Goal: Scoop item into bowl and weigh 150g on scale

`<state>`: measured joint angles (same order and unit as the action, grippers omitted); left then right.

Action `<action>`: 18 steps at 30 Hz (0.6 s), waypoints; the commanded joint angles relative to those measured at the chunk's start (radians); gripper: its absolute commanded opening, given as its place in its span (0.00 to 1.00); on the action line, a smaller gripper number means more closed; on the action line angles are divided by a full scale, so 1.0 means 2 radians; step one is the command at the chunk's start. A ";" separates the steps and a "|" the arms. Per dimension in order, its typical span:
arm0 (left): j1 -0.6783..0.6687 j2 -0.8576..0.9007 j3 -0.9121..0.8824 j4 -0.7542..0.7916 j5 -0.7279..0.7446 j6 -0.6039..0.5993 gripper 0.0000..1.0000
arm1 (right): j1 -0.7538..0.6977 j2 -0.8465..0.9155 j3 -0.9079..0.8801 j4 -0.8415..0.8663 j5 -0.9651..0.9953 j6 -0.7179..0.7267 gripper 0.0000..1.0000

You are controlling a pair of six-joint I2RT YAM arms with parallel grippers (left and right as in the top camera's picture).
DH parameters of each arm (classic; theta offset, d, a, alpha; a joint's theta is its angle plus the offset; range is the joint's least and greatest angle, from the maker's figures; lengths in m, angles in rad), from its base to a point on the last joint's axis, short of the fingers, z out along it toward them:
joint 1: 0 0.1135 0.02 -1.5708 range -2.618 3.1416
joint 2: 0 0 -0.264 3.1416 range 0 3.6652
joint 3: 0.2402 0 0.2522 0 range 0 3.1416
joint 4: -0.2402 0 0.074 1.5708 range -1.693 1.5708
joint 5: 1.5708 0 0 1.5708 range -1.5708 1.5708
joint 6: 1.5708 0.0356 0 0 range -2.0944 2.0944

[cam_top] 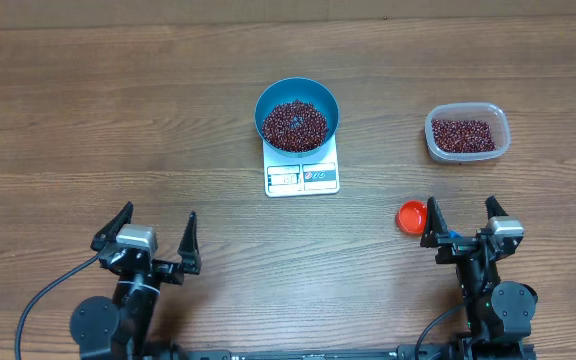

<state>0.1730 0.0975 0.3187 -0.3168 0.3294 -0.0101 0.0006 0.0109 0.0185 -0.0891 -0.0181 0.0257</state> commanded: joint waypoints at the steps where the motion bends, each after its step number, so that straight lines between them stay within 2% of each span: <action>1: 0.002 -0.029 -0.041 0.021 -0.060 -0.045 1.00 | -0.002 -0.002 -0.005 0.002 0.005 -0.001 1.00; 5: -0.014 -0.041 -0.067 0.043 -0.107 -0.066 1.00 | -0.002 -0.002 -0.005 0.002 0.005 -0.001 1.00; 8: -0.038 -0.047 -0.105 0.091 -0.145 -0.066 0.99 | -0.002 -0.002 -0.005 0.002 0.005 -0.001 1.00; 11: -0.049 -0.047 -0.142 0.136 -0.152 -0.066 1.00 | -0.002 -0.002 -0.005 0.002 0.005 -0.001 1.00; 18: -0.050 -0.047 -0.157 0.119 -0.155 -0.058 1.00 | -0.002 -0.002 -0.005 0.002 0.005 -0.001 1.00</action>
<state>0.0780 0.0151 0.0109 -0.0723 0.0433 -0.1291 0.0006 0.0113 0.0185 -0.0902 -0.0181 0.0257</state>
